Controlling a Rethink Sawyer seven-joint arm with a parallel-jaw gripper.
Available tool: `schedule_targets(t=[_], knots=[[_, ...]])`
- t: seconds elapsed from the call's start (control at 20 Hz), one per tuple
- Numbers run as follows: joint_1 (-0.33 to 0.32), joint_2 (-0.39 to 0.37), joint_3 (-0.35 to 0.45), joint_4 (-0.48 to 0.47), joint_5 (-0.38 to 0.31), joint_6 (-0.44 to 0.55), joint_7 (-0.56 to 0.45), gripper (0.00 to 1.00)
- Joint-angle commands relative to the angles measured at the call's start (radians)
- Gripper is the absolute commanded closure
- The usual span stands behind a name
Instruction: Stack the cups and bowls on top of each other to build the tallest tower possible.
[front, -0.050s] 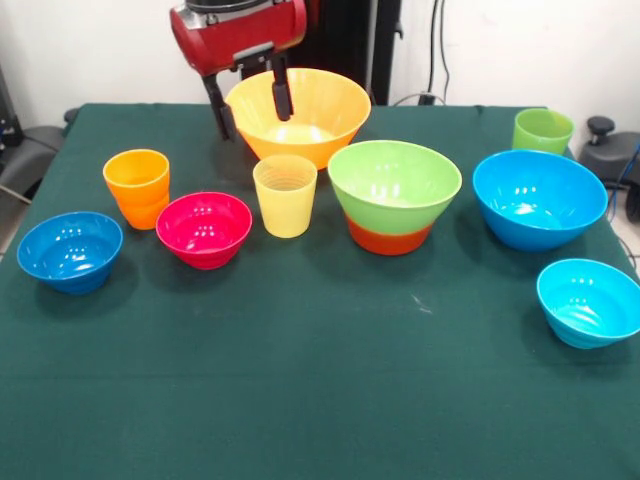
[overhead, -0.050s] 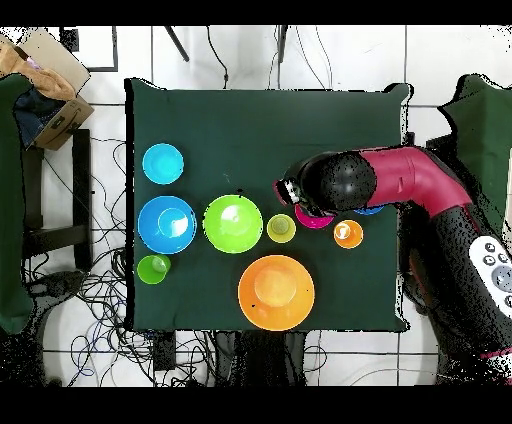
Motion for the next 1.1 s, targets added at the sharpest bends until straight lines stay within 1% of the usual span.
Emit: schedule_targets(t=[0.05,0.65,0.7,0.8,0.95,1.1], knots=[[0.049,0.048,0.042,0.044,-0.078,0.068,-0.335,0.0],[0.041,0.059,0.051,0.049,-0.102,0.051,-0.331,0.0],[0.038,0.061,0.054,0.051,-0.103,0.046,-0.33,0.0],[0.013,0.076,0.076,0.059,-0.076,-0.003,-0.302,0.0],[-0.001,0.083,0.087,0.053,-0.074,0.018,-0.33,0.0],[0.003,0.092,0.085,0.042,-0.085,0.026,-0.335,0.0]])
